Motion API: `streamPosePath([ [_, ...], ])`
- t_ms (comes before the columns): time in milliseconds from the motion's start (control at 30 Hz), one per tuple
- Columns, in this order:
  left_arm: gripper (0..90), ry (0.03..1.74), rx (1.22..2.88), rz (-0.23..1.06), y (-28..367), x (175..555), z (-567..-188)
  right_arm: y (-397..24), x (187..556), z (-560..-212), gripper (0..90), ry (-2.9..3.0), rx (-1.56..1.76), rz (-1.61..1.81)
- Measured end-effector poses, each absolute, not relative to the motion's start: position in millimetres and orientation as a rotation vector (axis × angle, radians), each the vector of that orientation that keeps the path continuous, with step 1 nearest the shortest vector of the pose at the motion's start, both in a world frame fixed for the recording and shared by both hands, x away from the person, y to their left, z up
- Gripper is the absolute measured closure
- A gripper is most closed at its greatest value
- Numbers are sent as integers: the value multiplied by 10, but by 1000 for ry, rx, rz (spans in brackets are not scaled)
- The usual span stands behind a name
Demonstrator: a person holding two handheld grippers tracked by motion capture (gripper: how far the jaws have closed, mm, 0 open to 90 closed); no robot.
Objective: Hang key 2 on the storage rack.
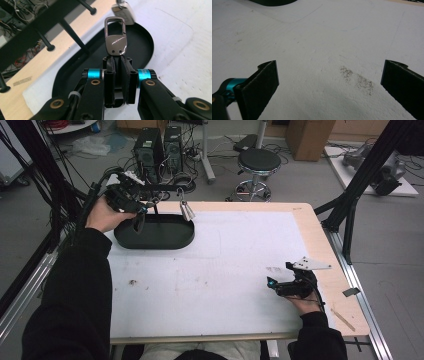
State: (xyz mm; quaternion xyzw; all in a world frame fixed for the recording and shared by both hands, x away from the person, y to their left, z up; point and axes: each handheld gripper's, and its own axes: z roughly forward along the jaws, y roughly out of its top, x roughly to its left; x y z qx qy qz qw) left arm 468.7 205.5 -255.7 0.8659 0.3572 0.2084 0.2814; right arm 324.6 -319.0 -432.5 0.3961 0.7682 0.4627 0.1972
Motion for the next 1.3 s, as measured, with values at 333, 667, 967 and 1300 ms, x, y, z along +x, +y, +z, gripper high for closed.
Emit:
streamPosePath([
  [333,821,1020,2271,667,1928,4781,-2581,-3200,3231,-4318,7,2150,1114,1293],
  [667,821,1064,2254,686,1900,4871,-2725,-3229,3204,-4316,7,2146,1114,1294],
  [967,819,1084,2256,904,1698,4988,-2906,-3248,3175,-4277,7,2103,1094,1323],
  [1300,781,1194,2136,693,1789,5080,-3039,-3245,3170,-4283,7,2104,1092,1333],
])
